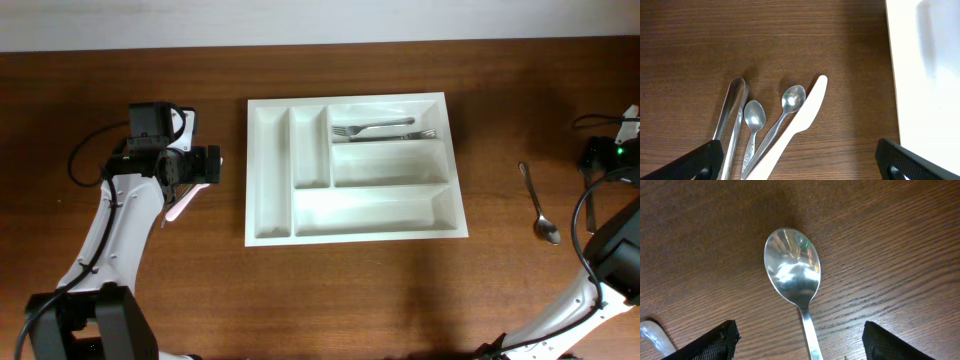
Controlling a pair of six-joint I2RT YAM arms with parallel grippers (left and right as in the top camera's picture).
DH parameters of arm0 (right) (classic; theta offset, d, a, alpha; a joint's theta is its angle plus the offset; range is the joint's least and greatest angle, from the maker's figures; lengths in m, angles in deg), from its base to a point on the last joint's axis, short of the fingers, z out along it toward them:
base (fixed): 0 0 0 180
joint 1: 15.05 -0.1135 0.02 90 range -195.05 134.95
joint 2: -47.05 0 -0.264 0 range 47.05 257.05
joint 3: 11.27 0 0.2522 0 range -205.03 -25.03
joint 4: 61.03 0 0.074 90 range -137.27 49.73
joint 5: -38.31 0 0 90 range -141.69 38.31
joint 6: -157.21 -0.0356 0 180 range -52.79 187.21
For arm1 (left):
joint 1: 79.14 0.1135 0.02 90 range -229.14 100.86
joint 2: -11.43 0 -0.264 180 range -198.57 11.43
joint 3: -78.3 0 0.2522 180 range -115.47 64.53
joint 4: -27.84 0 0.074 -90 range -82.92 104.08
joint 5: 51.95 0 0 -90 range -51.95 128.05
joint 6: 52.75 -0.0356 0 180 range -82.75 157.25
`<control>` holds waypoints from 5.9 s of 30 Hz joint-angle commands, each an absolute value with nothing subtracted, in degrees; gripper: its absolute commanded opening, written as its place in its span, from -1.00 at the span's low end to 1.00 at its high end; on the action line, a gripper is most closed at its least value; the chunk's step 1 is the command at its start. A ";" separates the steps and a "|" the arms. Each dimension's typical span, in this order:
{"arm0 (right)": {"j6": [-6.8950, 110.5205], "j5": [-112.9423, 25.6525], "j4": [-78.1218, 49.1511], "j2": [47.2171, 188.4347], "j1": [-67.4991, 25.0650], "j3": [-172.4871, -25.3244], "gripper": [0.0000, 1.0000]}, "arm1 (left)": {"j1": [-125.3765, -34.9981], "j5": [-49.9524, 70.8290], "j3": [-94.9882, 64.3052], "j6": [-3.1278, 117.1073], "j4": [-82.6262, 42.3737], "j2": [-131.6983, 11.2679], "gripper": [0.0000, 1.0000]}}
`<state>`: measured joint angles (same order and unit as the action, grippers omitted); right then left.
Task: Pack container
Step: 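Grasp a silver spoon with the right gripper, then place the spoon in the tray's middle compartment and release, then grasp the last silver spoon on the right with the right gripper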
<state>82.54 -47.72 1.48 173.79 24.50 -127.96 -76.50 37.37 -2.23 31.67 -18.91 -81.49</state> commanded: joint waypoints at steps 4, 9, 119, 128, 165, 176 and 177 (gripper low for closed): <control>83.07 -47.42 2.36 177.22 24.34 -127.55 0.55 | -76.74 36.91 -3.32 31.14 -18.78 -82.10 0.99; 83.29 -47.66 3.08 177.79 24.37 -127.22 0.43 | -76.74 36.91 -3.32 31.14 -18.78 -82.10 0.99; 77.54 -44.14 36.26 170.53 15.54 -143.05 -0.06 | -76.74 36.91 -3.32 31.14 -18.78 -82.10 0.99; 88.47 -45.38 25.85 170.58 15.84 -129.91 -0.12 | -76.74 36.91 -3.32 31.14 -18.78 -82.10 0.99; 80.47 -56.90 19.47 169.51 15.78 -119.94 -0.92 | -76.74 36.91 -3.32 31.14 -18.78 -82.10 0.99; 90.22 -44.25 33.48 164.83 -0.62 -151.24 -0.92 | -76.74 36.91 -3.32 31.14 -18.78 -82.10 0.98; 93.80 -43.35 33.35 164.83 -3.33 -152.18 -0.92 | -76.74 36.93 -3.32 31.14 -18.78 -82.10 0.99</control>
